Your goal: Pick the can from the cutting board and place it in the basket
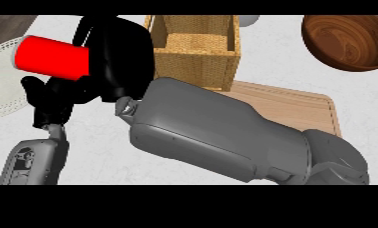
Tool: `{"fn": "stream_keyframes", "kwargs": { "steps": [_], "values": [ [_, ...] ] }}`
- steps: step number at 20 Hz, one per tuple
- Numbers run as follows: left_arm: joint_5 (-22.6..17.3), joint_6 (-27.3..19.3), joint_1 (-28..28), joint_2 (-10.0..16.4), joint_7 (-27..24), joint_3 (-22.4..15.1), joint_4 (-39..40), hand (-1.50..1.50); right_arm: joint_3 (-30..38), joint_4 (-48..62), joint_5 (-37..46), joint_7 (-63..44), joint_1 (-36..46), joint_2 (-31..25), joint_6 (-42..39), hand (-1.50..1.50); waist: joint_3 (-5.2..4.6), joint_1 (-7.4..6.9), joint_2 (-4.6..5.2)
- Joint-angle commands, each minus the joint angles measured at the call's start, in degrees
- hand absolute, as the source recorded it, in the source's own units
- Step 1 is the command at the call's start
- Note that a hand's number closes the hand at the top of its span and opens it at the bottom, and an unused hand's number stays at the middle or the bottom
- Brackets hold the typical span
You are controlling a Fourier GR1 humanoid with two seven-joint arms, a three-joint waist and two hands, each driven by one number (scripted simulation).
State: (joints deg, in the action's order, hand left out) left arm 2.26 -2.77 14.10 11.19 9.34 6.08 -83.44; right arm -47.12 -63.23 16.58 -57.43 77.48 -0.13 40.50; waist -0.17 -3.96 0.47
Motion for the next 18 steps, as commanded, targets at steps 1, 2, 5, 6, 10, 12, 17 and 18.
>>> {"fn": "stream_keyframes", "kwargs": {
  "steps": [1, 2, 5, 6, 10, 12, 17, 18],
  "values": [
    [0.37, -0.83, 1.61, -1.23, -1.44, -0.01, 3.30, 0.00, 0.37, 7.78, -6.52, 4.96, 1.51, 0.12, 1.18, 1.50, 0.02, 0.69, 0.42],
    [-0.16, 0.18, -0.32, -0.53, 0.71, -0.68, -2.22, 0.00, -2.15, 8.33, -7.10, 2.21, 2.00, 0.12, 3.28, 1.50, 0.04, -0.04, 0.07],
    [0.67, -1.05, 0.85, -1.64, -1.50, -0.53, 1.67, 0.00, -1.92, 13.73, -10.03, 7.30, 1.76, 0.12, 2.14, 1.50, 0.03, 0.24, 0.35],
    [0.67, -0.67, 2.23, -0.64, -0.71, -0.20, 1.43, 0.00, -1.12, 16.21, -11.06, 10.53, 1.84, 0.12, 2.70, 1.50, 0.03, -0.35, 0.61],
    [0.98, -1.16, 0.60, -1.05, 0.78, -0.73, -1.26, 0.00, -0.10, 18.22, -14.83, 17.55, -1.04, 0.13, 2.97, 1.50, 0.10, 0.42, 0.26],
    [0.30, -0.74, 0.48, -0.81, 0.92, 0.10, 0.29, 0.00, 3.37, 20.05, -17.21, 19.05, 1.01, 0.13, -2.23, 1.50, 0.11, 1.22, 0.14],
    [-1.50, 1.30, -1.68, 1.75, -1.02, 2.94, 0.38, 0.00, 8.20, 22.31, -20.02, 28.72, -1.80, 0.13, -3.26, 1.50, 0.13, 1.91, 0.05],
    [1.07, -1.80, -0.61, -1.85, -0.36, -0.30, -0.58, 0.00, 6.52, 23.79, -21.70, 27.47, 0.91, 0.13, -1.92, 1.50, 0.10, 1.05, 0.18]
  ]
}}
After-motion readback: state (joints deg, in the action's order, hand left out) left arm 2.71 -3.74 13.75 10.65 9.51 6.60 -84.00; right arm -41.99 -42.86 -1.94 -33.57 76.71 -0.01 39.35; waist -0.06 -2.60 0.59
